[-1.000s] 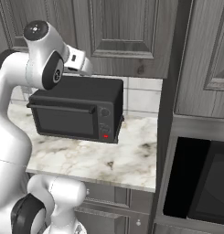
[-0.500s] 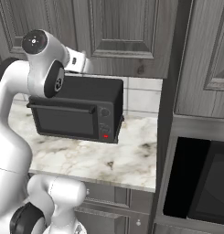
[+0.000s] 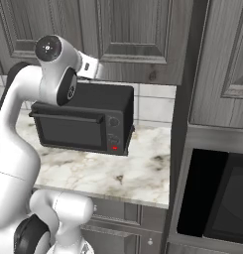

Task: Move the bowls from the cabinet to the plates on the dining table.

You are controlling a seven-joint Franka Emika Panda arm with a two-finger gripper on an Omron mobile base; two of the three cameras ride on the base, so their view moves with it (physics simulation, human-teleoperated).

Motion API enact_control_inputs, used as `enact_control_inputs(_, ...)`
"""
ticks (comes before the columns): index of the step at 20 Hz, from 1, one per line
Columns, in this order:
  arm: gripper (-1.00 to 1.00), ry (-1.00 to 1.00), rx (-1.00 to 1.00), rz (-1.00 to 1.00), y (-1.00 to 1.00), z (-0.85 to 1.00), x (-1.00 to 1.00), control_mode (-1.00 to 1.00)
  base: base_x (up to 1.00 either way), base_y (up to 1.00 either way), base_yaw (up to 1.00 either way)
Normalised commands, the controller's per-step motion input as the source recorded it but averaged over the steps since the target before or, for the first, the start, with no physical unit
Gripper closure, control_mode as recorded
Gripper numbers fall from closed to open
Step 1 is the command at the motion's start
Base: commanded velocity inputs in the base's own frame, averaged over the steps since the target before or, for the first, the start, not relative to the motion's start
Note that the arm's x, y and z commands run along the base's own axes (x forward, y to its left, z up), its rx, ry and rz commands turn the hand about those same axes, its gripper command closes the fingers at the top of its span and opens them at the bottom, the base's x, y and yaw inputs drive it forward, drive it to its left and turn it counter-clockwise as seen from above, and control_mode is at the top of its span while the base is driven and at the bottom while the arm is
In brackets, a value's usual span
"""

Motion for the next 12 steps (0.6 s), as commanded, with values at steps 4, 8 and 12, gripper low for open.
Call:
enact_control_inputs(4, -1.00, 0.00, 0.07, 0.00, 0.00, 0.23, 0.14, -1.00, 0.00, 0.00, 0.00)
enact_control_inputs(8, -1.00, 0.00, 0.05, 0.00, 0.00, 0.16, 0.14, -1.00, 0.00, 0.00, 0.00)
enact_control_inputs(12, -1.00, 0.00, 0.01, 0.00, -0.01, 0.02, 0.20, -1.00, 0.00, 0.00, 0.00)
